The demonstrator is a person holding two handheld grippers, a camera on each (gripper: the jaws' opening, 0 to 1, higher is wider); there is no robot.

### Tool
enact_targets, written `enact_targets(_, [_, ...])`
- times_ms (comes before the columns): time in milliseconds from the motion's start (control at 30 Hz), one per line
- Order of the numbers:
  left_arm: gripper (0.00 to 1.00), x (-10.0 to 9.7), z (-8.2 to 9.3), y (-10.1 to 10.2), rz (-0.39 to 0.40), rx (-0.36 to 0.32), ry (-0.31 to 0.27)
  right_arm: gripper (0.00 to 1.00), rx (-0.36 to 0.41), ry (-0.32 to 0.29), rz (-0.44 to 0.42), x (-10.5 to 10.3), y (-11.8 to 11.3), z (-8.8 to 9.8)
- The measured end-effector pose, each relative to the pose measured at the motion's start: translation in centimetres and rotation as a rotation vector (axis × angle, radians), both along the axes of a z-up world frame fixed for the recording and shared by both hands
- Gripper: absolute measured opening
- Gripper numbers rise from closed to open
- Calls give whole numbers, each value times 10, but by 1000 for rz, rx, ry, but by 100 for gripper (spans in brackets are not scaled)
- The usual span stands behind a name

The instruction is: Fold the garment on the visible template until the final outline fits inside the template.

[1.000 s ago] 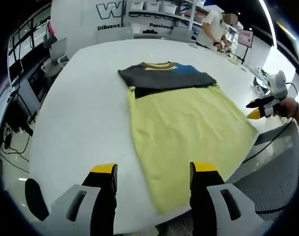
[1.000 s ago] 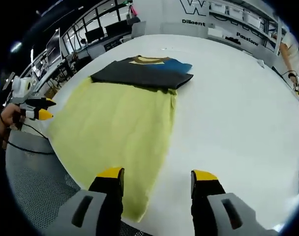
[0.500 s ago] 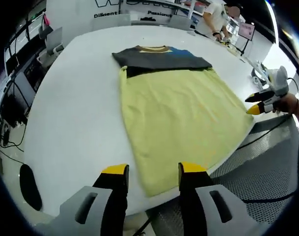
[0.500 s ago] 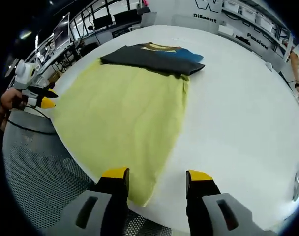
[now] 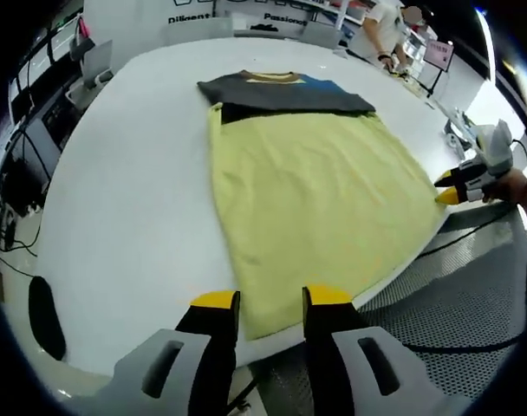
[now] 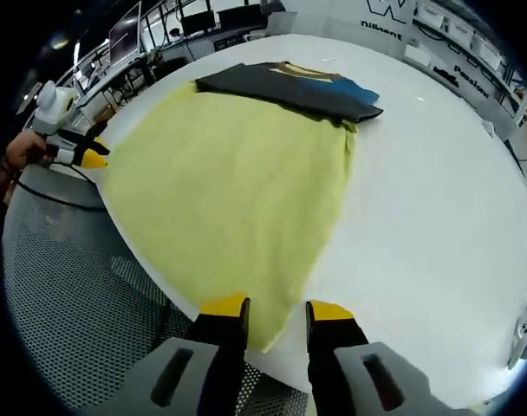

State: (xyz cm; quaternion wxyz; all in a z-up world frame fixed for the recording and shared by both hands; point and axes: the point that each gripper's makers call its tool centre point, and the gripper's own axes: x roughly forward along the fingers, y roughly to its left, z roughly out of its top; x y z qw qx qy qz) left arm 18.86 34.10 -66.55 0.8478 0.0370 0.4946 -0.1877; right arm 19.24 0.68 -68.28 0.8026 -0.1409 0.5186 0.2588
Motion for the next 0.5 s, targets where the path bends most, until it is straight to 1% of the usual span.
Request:
enact_targets(33, [27, 2, 1, 5, 26, 12, -2, 20, 1, 1, -9, 0, 0, 0])
enact_targets(100, [26, 0, 0, 5, 25, 10, 6, 16, -12, 5, 3, 0, 1, -1])
enact_targets(133, [25, -1, -1, 4, 28, 3, 13, 15, -46, -3, 33, 0, -2, -1])
enact_targets(233, [21, -4, -5, 9, 24, 39, 29, 10, -61, -8, 67, -2, 4, -1])
enact_targets(267, [20, -4, -6, 9, 24, 37, 30, 9, -67, -9, 74, -2, 4, -1])
enact_targets(333, [15, -8, -8, 6, 17, 27, 43, 6, -69, -11, 89, -4, 6, -1])
enact_targets(433, [15, -8, -8, 8, 11, 43, 41, 2, -70, -15, 96, -4, 7, -2])
enact_targets(500, [12, -8, -9, 8, 13, 45, 44, 0, -70, -17, 97, -4, 7, -2])
